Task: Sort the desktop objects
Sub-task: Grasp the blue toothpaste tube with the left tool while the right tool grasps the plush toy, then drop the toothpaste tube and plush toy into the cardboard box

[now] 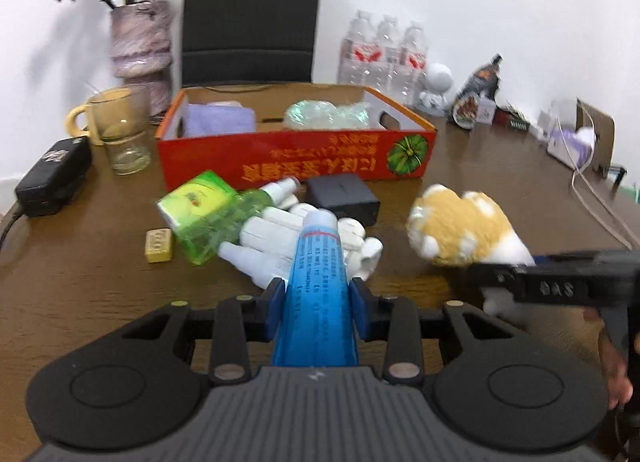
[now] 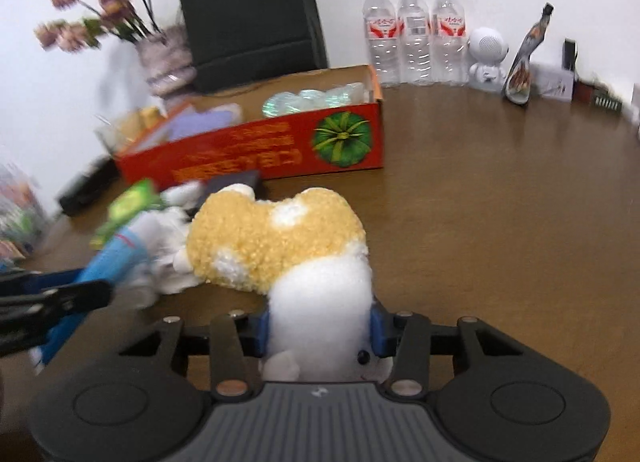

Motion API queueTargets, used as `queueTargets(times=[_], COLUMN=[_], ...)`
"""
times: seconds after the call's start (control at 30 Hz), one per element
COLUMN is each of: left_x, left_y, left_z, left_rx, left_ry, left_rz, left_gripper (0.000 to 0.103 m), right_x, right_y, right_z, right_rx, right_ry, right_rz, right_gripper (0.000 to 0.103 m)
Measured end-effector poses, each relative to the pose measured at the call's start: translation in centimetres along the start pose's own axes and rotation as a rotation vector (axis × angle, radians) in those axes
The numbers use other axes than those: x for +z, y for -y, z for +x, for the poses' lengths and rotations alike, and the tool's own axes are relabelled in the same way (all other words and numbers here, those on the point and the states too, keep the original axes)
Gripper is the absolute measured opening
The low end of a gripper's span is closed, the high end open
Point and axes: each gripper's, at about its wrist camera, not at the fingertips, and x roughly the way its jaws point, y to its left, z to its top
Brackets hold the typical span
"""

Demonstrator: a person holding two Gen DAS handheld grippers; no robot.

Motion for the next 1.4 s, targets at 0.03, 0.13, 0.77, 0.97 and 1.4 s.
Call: queueTargets(times=[0.03, 0.13, 0.77, 0.97, 1.4], left_x=[0.3, 1.1, -1.6, -1.4, 16.4], left_y=[-0.3, -0.8, -3.3, -3.4, -4.6], left_z=[-0.3, -0.6, 3.5, 3.2, 6.8], left_rx=[0.007, 0.025, 0.036, 0.067, -0.06], left_ry=[0.011, 0.03, -0.089, -0.072, -0.008], left_rz=[-0.006, -0.016, -0.028, -0.027, -0.064], left_gripper=[0.035, 0.035, 0.039, 0.035, 0.036], right_x=[0.3, 1.4, 2.2, 1.9, 16.9], right_y=[-0.2, -0.6, -1.7, -1.8, -3.2], right_z=[-0.3, -0.7, 1.3, 1.6, 3.4], right_rx=[-0.001, -0.007, -0.002, -0.022, -0.033], right_ry=[0.014, 0.049, 0.018, 0.003, 0.13], right_rz=[-0.004, -0.008, -0.017, -0.026, -0.123], right_gripper=[0.044, 0.044, 0.044, 0.044, 0.044])
